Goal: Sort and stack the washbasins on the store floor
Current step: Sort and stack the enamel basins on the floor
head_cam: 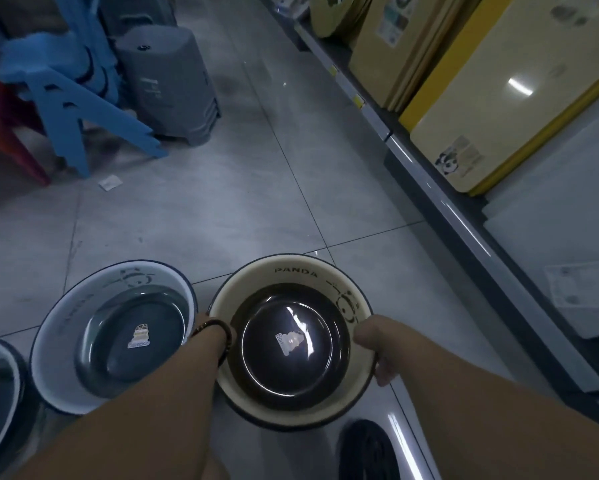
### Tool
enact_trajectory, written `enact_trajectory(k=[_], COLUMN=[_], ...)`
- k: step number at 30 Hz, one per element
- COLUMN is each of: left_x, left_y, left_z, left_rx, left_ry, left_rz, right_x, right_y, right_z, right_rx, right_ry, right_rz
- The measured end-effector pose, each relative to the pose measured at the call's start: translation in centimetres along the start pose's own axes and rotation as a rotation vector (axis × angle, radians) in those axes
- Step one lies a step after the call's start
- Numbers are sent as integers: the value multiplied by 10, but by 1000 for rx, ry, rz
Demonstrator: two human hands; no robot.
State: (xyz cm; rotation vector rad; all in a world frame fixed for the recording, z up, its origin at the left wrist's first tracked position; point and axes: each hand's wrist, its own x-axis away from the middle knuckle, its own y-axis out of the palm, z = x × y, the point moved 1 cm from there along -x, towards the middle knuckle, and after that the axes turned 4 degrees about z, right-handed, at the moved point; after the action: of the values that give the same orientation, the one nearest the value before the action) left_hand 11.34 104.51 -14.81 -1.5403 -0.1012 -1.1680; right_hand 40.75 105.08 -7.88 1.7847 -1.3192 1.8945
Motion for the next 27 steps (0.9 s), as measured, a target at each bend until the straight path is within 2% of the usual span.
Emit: enact_trajectory(k=[4, 7, 9, 11, 14, 16, 18, 20, 23, 25, 27], left_x=[7, 11, 13, 22, 43, 53, 57, 64, 75, 80, 82], left_y=[7, 9, 7, -2, -30, -57, -83, -109, -143, -163, -177], left_z=[-5, 0, 3, 5, 3, -8, -30, -63, -124, -167, -204], left_rx=[-78, -140, -47, 53, -99, -261, -371, -418, -366, -363, -373], left_ry=[10, -11, -23, 39, 144, 260, 367, 439, 499, 447, 395], left_rz=[-3, -37, 21, 111, 114, 54, 5, 0, 125, 166, 164], right_x=[22, 25, 16, 9, 16, 34, 57, 79, 101, 101, 96], right_y=[1, 1, 4, 9, 19, 35, 64, 107, 179, 225, 263], right_z=[-3, -9, -17, -27, -52, -77, -106, -130, -155, -163, -166], right_rx=[-12, 65, 175, 291, 350, 350, 410, 413, 379, 275, 120], right_ry=[-6, -92, -165, -204, -312, -441, -587, -681, -758, -718, -587], right_rz=[-34, 22, 78, 165, 322, 363, 320, 191, 43, -40, -139])
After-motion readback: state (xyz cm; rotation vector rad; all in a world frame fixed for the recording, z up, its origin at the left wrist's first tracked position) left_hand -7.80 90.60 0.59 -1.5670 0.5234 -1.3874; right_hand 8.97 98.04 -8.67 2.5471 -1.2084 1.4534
